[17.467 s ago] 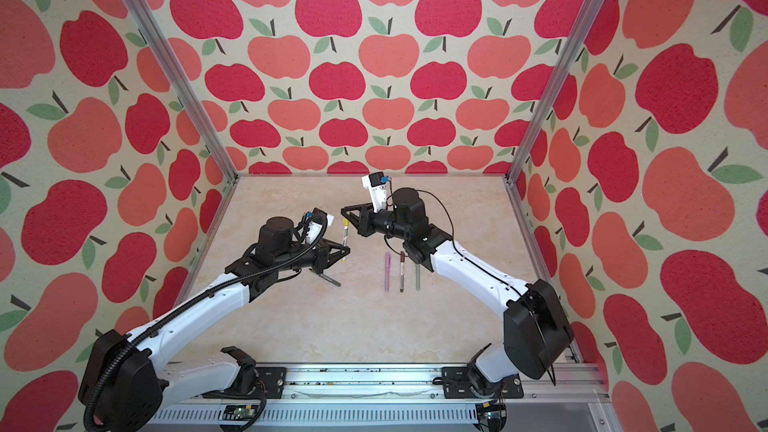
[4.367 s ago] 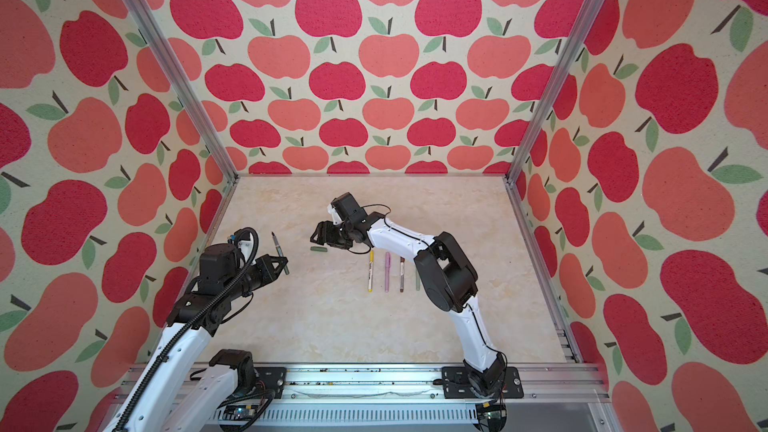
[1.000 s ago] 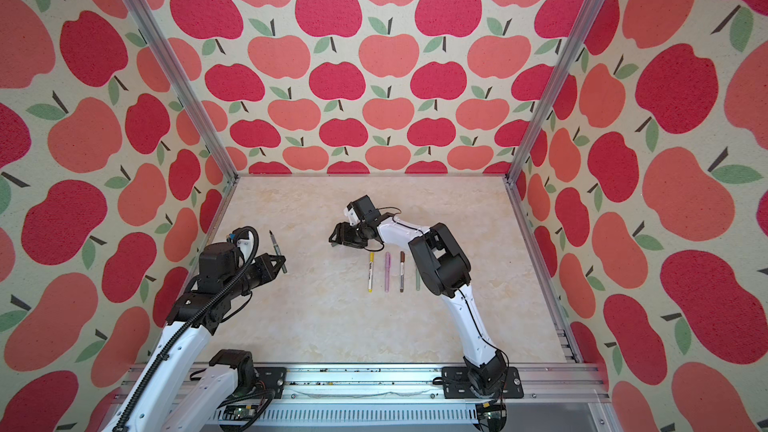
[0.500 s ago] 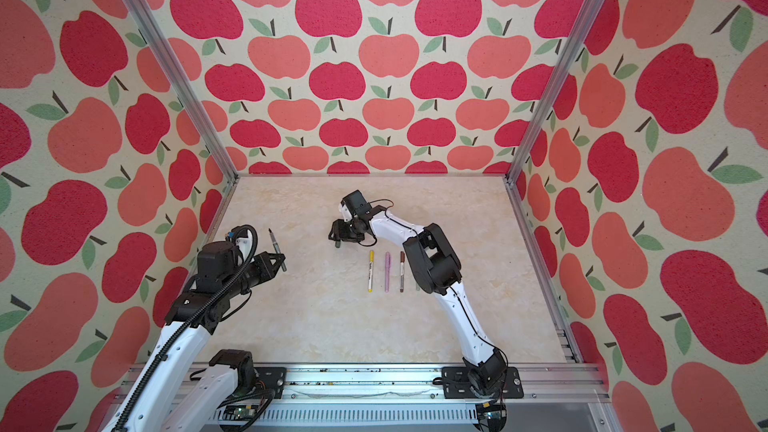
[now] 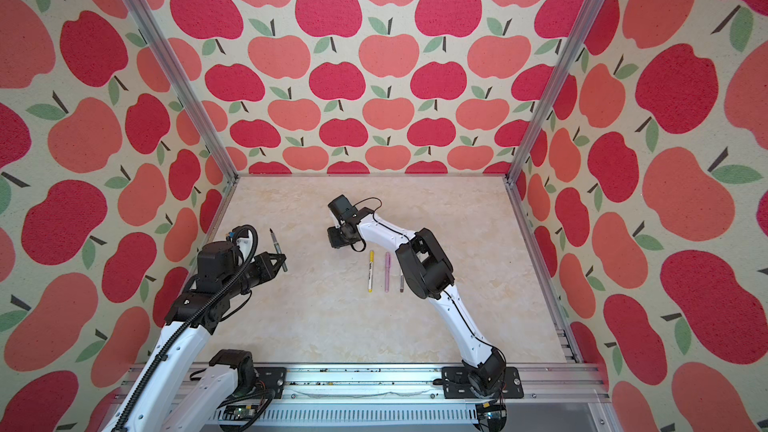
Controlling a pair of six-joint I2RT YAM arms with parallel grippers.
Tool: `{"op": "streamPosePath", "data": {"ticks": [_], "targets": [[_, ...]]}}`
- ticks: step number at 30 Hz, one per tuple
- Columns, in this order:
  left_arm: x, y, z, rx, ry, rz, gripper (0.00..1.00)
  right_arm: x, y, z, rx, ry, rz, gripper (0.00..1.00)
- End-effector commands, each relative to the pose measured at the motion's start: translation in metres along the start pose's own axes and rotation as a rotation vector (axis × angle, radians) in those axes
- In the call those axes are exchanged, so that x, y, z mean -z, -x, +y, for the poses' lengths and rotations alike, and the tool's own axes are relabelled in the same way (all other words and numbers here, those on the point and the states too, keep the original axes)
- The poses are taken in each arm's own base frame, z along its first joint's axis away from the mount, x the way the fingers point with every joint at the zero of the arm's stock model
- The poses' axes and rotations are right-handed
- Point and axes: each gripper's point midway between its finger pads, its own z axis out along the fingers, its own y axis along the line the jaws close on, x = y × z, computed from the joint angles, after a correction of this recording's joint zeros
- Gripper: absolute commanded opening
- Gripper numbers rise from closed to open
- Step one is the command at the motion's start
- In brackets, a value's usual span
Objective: Insert the pens into the pen caps
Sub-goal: 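Close the right gripper on the green cap, then lift the green cap off the table with the right gripper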
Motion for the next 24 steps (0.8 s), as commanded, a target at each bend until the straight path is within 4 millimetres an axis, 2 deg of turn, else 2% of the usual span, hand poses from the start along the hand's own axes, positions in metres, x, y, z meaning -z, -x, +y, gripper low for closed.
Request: {"op": "streamPosePath", "data": {"ticks": [1, 7, 16, 20, 24], "targets": [[0.004, 0.008, -0.006, -0.014, -0.013, -0.017, 0.00, -0.021, -0.040, -0.025, 0.007, -0.094, 0.131, 0.23], [0.003, 0.008, -0.005, -0.011, -0.010, -0.016, 0.00, -0.019, -0.039, -0.025, 0.011, -0.096, 0.128, 0.12], [0.005, 0.008, -0.006, -0.013, -0.011, -0.017, 0.00, -0.013, -0.034, -0.021, 0.020, -0.091, 0.111, 0.08], [0.003, 0.005, -0.009, -0.014, -0.032, 0.001, 0.00, 0.006, -0.020, -0.014, 0.020, -0.077, 0.056, 0.07], [-0.002, 0.001, -0.014, -0.012, -0.069, 0.027, 0.00, 0.035, -0.001, -0.004, 0.012, -0.045, -0.014, 0.07]]}}
